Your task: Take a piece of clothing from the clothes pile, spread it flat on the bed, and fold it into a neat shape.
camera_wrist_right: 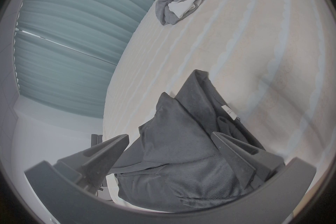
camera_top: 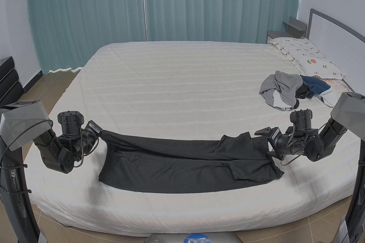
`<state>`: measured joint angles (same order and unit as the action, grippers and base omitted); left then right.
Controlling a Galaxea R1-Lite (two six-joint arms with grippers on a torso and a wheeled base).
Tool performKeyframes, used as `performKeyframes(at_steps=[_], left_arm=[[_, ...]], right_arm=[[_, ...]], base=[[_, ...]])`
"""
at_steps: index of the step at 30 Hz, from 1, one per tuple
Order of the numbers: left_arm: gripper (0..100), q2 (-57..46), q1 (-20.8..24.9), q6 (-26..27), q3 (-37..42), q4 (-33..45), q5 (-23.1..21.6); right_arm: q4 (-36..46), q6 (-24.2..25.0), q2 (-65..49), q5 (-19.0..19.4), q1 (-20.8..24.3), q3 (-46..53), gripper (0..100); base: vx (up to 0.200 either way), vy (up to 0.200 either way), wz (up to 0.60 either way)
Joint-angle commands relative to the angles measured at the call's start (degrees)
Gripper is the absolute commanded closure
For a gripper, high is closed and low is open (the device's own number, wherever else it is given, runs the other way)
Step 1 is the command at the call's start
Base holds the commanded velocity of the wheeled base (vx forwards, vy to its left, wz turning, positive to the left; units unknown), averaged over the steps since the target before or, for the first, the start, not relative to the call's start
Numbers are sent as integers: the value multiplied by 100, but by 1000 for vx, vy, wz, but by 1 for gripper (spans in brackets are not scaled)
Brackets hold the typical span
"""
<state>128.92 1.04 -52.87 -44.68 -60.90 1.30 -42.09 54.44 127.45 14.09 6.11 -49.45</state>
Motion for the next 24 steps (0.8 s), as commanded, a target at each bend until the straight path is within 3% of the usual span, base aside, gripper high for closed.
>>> performKeyframes(at_steps=[1,10,24], left_arm=[[100,28,2,-4,3,-9,1],[100,2,2,-13,3,-18,1],[100,37,46,-4,38,-176,10]], right_arm=[[35,14,-221,-38,110,-4,0],[105,251,-405,-231,462,93,0],[562,313,640,-697,620,-680,0]], base=[[0,0,0],[0,0,0],[0,0,0]])
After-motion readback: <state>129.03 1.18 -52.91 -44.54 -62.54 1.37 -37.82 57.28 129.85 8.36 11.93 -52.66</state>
